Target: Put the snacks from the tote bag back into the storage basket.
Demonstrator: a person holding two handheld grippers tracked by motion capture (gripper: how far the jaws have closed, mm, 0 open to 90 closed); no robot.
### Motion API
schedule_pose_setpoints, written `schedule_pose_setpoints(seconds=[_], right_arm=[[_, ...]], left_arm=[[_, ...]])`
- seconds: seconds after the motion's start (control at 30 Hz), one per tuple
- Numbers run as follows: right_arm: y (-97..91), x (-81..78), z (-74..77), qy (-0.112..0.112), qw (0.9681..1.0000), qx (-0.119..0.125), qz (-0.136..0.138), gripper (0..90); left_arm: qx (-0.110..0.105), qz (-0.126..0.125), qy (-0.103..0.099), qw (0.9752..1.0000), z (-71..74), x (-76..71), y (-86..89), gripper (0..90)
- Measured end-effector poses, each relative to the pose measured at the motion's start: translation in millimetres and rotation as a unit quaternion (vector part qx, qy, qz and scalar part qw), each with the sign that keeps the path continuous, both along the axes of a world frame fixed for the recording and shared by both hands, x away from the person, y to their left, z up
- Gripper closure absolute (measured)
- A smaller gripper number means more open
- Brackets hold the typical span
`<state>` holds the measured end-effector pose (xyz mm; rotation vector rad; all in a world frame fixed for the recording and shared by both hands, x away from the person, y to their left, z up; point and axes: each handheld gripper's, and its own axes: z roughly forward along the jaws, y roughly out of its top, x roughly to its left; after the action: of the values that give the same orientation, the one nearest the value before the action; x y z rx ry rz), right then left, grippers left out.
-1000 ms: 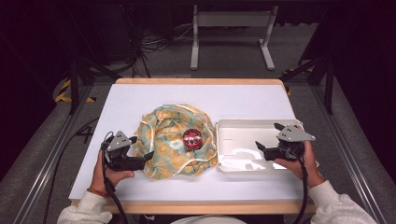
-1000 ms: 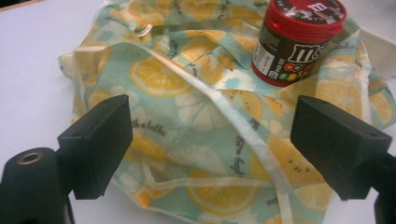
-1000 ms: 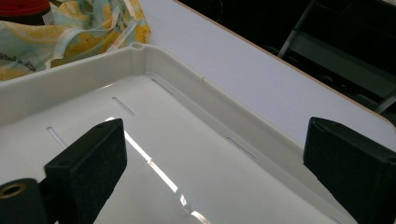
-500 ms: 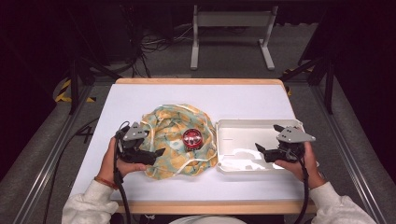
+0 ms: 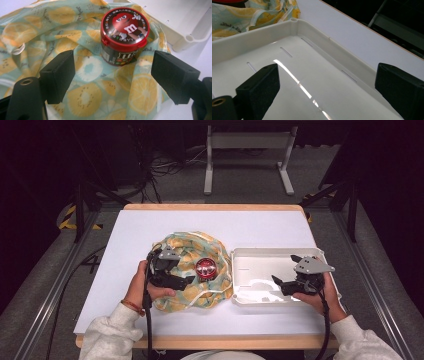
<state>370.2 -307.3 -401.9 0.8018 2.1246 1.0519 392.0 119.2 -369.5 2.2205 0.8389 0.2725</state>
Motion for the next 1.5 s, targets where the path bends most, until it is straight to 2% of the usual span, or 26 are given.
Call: schedule_pose_setpoints(seconds=[0.23, 0.33, 0.57, 0.73, 0.87, 1.0, 1.17, 1.27, 1.4, 1.5], right_arm=[[0.9, -0.2, -1.4, 0.003, 1.0000, -0.002, 0.002, 6.4], [1.4, -0.1, -1.8, 0.003, 1.0000, -0.004, 0.004, 6.4], [2.5, -0.8, -2.2, 0.002, 0.9999, -0.009, 0.007, 6.4], [2.6, -1.1, -2.2, 0.001, 0.9999, -0.010, 0.008, 6.3], [2.7, -1.3, -2.2, 0.001, 0.9999, -0.010, 0.008, 6.4], [3.0, -1.6, -2.3, 0.002, 0.9999, -0.011, 0.008, 6.4], [3.8, -1.8, -2.3, 0.002, 0.9998, -0.013, 0.012, 6.4], [4.8, -2.3, -2.5, 0.002, 0.9998, -0.016, 0.014, 6.4], [5.0, -2.5, -2.5, 0.002, 0.9998, -0.016, 0.015, 6.4], [4.7, -2.6, -2.5, 0.002, 0.9997, -0.016, 0.016, 6.4]], left_arm=[[0.009, 0.010, 0.026, 0.9996, -1.9, 11.1, -23.3, 21.0], [0.012, 0.025, 0.036, 0.9990, -4.6, 17.8, -32.8, 21.7], [0.009, 0.026, 0.056, 0.9981, -9.2, 27.7, -49.9, 23.2], [0.008, 0.027, 0.060, 0.9978, -9.4, 31.1, -60.3, 24.4], [0.017, 0.033, 0.061, 0.9974, -12.1, 33.8, -67.2, 25.1], [0.011, 0.036, 0.079, 0.9962, -15.1, 39.0, -68.1, 24.3], [0.021, 0.035, 0.082, 0.9958, -15.8, 41.7, -71.5, 24.0], [0.037, 0.032, 0.082, 0.9954, -15.0, 43.1, -75.6, 24.1], [0.040, 0.033, 0.086, 0.9950, -16.6, 45.7, -78.9, 24.0], [0.050, 0.032, 0.076, 0.9953, -17.2, 44.4, -81.6, 24.2]])
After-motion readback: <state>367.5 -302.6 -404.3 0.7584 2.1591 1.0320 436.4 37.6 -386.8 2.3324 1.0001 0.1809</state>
